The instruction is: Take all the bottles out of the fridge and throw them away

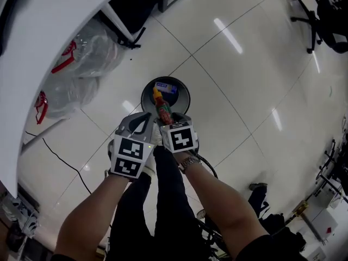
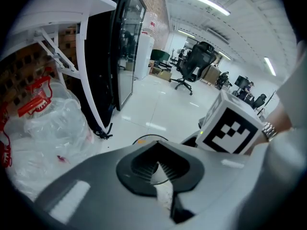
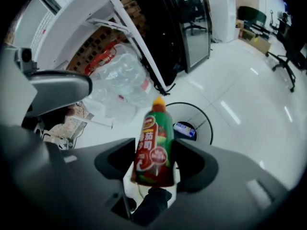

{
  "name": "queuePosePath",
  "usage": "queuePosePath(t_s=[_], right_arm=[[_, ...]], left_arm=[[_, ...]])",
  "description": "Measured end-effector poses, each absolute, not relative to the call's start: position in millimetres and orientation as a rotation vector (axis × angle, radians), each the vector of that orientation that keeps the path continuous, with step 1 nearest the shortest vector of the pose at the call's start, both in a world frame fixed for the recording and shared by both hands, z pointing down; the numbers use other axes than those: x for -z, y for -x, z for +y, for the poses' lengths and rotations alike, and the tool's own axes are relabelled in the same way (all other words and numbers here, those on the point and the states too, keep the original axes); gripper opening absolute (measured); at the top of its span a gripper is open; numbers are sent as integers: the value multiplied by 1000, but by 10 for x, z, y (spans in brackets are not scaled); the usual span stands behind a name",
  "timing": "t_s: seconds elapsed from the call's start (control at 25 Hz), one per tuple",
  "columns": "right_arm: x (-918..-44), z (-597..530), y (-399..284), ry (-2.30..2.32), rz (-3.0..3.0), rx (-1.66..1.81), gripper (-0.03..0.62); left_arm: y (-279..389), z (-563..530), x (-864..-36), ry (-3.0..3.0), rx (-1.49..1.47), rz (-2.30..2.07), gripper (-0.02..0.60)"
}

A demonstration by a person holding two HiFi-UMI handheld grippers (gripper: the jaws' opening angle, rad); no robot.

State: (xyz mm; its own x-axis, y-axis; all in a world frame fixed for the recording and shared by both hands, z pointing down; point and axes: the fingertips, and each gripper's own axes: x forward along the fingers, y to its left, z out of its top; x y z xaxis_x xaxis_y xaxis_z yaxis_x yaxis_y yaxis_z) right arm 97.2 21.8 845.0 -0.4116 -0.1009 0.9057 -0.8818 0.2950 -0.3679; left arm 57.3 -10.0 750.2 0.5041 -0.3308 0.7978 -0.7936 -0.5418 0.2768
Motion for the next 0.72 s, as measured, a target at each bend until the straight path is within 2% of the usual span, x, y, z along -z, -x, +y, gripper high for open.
queuePosePath(t_s=[0.24, 0.72], right_arm=[[-8799, 128, -1006, -879, -1703, -1177, 236], [-8656, 23, -983, -905, -1738, -1126, 244]], left_arm=[[-489, -87, -7644, -2076, -943, -929, 3], [-408, -162, -7532, -2054, -915, -979, 3]])
